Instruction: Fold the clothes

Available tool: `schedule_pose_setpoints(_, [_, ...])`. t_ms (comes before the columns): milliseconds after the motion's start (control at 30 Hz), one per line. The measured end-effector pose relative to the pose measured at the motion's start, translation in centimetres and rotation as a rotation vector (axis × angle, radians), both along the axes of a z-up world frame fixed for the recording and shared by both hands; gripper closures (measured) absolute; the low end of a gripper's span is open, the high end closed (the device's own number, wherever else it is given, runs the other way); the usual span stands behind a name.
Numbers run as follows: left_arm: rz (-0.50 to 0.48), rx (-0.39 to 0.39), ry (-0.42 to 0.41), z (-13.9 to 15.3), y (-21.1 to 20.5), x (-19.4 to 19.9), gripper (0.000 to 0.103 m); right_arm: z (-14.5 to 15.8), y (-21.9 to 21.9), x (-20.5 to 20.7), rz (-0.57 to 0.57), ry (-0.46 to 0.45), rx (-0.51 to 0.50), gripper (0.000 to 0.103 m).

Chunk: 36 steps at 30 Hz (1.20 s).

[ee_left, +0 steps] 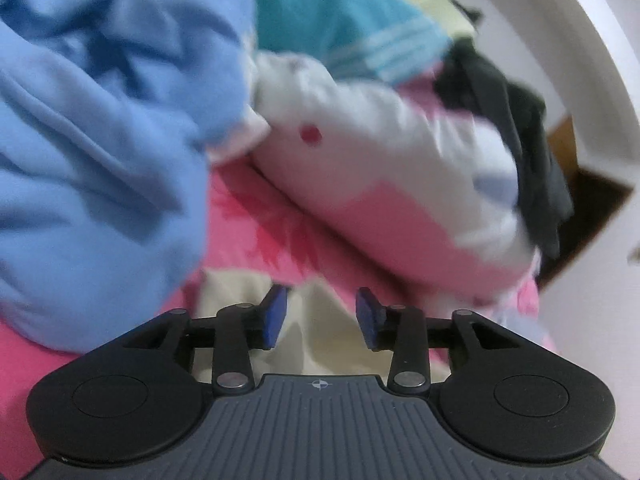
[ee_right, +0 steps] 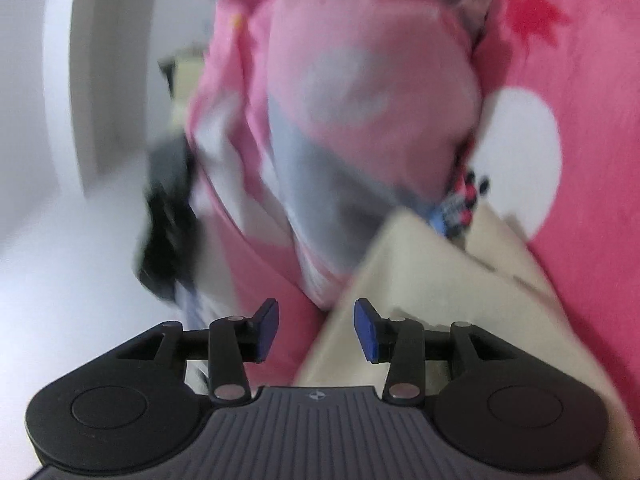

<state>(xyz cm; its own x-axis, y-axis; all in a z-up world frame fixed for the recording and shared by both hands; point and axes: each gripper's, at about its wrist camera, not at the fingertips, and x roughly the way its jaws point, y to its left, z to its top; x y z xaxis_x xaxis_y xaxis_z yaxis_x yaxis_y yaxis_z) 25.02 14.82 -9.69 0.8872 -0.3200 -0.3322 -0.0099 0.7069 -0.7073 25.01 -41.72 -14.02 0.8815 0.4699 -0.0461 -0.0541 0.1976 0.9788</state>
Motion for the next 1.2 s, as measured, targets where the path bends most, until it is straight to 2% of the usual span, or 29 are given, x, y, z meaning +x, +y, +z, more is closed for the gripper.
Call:
schedule_pose_setpoints(67, [0.023,-0.005,-0.004,1.0,1.0,-0.9,0.062,0.1,-1.0,-1.1,-0.073,0.007,0.047,0.057])
schedule_pose_setpoints(100, [0.026,0.006,-0.003,1.7,1.4,-1.6,0.061,0.2,-1.5,-1.8,-0.106,0.011,0.068,0.051])
schedule_pose_setpoints(133, [0.026,0.025,0.000,2.5,1.8,-2.4,0.060,0.6,-1.8,-2.7,-0.124,0.016,0.078,0.042])
schedule_pose_setpoints(200, [0.014,0.074,0.011,3.9,2.2,-4.6,0.055,1.7,-2.3,-4.9,-0.139,0.019,0.068,0.031])
schedule_pose_setpoints(267, [-0.005,0.120,0.021,5.2,2.6,-7.1,0.048,3.1,-2.7,-7.7,-0.132,0.031,0.012,0.028])
schedule_pose_setpoints(333, [-0.037,0.139,0.050,5.3,2.3,-9.9,0.037,4.4,-3.0,-10.7,-0.128,0.064,-0.058,0.024])
schedule_pose_setpoints(400, [-0.069,0.155,0.082,5.2,1.9,-12.6,0.035,4.9,-3.2,-13.6,-0.119,0.127,-0.130,0.021])
schedule_pose_setpoints(533, [-0.140,0.078,0.138,2.9,0.3,-16.3,0.035,4.9,-1.4,-17.8,-0.066,0.256,-0.233,0.021])
schedule_pose_setpoints(600, [-0.144,0.026,0.168,1.4,-0.4,-16.6,0.035,4.5,-0.4,-18.4,-0.026,0.289,-0.239,0.021])
schedule_pose_setpoints(667, [-0.132,-0.014,0.188,0.0,-1.0,-16.5,0.035,4.0,0.7,-18.2,-0.005,0.333,-0.246,0.021])
schedule_pose_setpoints(767, [-0.079,-0.030,0.168,-1.3,-1.6,-15.9,0.036,3.3,1.3,-17.1,-0.014,0.372,-0.258,0.022])
schedule_pose_setpoints(900, [-0.026,-0.055,0.144,-1.7,-2.0,-14.2,0.036,2.8,1.4,-14.9,-0.024,0.371,-0.274,0.022])
schedule_pose_setpoints(1033, [0.024,-0.035,0.094,-2.1,-2.8,-12.9,0.037,2.3,1.1,-12.7,-0.055,0.374,-0.265,0.023])
schedule_pose_setpoints(1067, [0.040,-0.030,0.084,-2.1,-3.0,-12.6,0.038,2.2,1.1,-12.3,-0.066,0.368,-0.273,0.024])
schedule_pose_setpoints(1167, [0.091,-0.029,0.075,-2.3,-3.5,-12.0,0.048,1.6,1.1,-11.2,-0.112,0.351,-0.284,0.042])
schedule_pose_setpoints(1200, [0.106,-0.032,0.078,-2.3,-3.5,-11.9,0.056,1.2,1.0,-11.1,-0.125,0.341,-0.271,0.052])
